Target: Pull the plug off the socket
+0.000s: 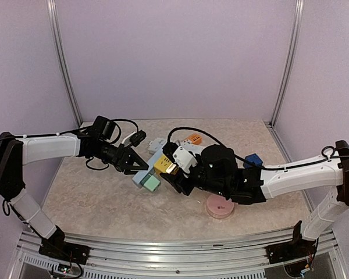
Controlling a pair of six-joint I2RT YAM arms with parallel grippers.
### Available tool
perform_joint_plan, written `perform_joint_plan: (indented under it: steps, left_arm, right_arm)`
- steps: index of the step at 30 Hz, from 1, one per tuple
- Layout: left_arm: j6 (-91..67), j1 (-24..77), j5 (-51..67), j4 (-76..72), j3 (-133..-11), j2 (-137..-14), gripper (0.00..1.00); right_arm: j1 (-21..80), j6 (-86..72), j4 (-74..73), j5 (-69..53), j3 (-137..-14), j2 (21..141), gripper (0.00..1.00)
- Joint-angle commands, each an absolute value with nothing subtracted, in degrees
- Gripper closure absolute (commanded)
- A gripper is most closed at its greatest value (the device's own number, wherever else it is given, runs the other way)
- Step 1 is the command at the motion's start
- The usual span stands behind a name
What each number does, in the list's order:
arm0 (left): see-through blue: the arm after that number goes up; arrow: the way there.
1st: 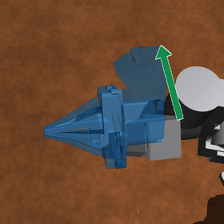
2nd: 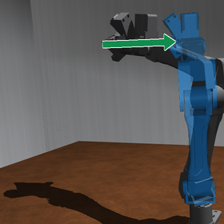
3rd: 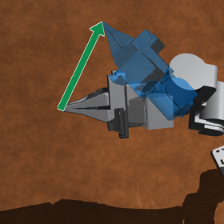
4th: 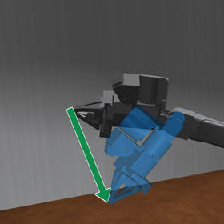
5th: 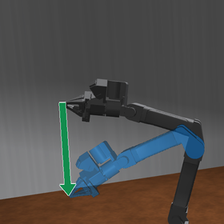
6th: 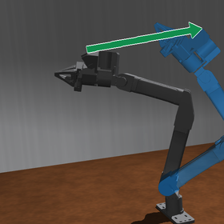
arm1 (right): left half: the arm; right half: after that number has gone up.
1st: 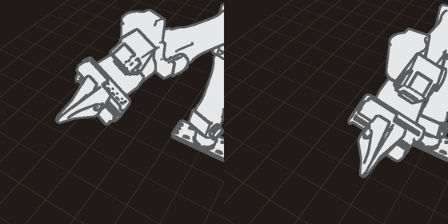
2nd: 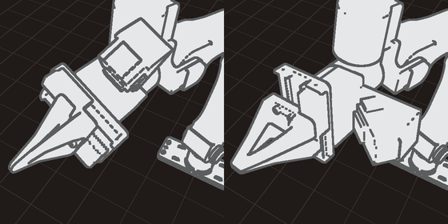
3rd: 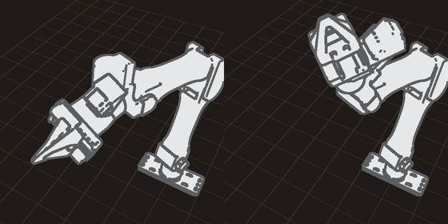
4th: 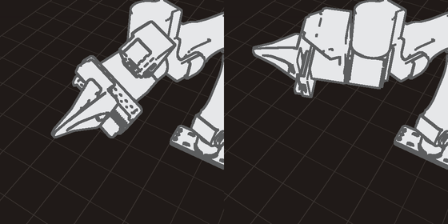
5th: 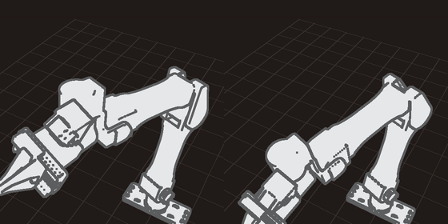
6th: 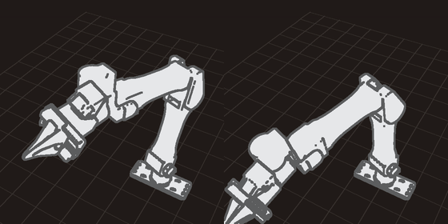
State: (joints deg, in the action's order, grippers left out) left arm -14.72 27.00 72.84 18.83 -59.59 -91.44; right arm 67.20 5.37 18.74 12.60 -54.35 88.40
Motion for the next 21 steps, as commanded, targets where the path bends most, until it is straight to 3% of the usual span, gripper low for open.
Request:
perform_joint_plan:
  steps: [1, 7, 12, 21]
  left_arm:
    - [-13.34, 26.39, 71.04, 13.09, -58.89, -89.90, 0.84]
    - [-14.13, 26.06, 70.12, 12.52, -58.63, -89.91, 0.84]
    - [-14.33, 25.78, 70.01, 12.42, -58.54, -89.96, 0.84]
    - [-13.63, 25.31, 69.11, 13.64, -58.83, -89.96, 0.84]
  right_arm:
    - [71.18, 7.33, 25.93, 26.79, -58.15, 89.50, 1.00]
    - [74.42, 8.13, 26.02, 39.45, -61.11, 93.58, 1.00]
    - [74.60, 6.67, 26.72, 41.45, -61.98, 94.30, 1.00]
    - [71.11, 4.31, 27.54, 22.22, -58.77, 90.49, 1.00]
